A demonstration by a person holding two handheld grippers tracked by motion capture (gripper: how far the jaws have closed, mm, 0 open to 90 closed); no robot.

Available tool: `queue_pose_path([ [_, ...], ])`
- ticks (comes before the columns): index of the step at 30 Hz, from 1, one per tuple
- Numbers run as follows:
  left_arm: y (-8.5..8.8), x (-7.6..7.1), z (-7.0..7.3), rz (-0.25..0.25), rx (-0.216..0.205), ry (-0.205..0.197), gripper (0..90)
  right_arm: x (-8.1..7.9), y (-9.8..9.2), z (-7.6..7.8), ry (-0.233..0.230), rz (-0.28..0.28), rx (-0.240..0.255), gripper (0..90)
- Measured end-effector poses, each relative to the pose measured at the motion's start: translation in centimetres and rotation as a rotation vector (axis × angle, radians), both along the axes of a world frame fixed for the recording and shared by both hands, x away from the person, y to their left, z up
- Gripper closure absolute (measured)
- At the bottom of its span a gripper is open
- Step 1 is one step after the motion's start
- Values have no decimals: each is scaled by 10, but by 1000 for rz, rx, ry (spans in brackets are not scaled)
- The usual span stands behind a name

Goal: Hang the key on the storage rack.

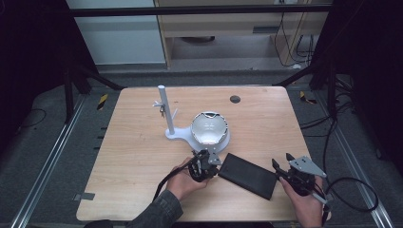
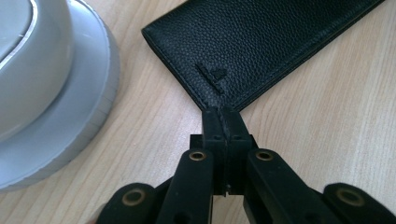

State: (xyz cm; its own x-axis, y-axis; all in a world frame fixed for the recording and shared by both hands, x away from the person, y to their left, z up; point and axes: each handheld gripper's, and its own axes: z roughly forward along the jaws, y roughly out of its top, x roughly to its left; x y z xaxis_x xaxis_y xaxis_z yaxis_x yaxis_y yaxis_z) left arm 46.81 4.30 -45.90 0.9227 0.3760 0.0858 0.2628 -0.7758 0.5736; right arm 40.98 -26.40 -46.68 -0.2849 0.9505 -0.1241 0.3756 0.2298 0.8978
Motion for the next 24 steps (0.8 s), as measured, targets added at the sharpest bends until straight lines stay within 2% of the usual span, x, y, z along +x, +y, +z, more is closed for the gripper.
queue_pose_path([
  [4, 0, 0, -5, 3, 30, -7, 900, 0, 0, 0, 2, 0, -4, 434],
  [10, 3, 7, -12, 17, 47, 10, 900, 1, 1, -1, 9, 8, -6, 420],
  [24, -4, 9, -16, 0, 89, 14, 900, 1, 2, -1, 11, 17, -9, 398],
])
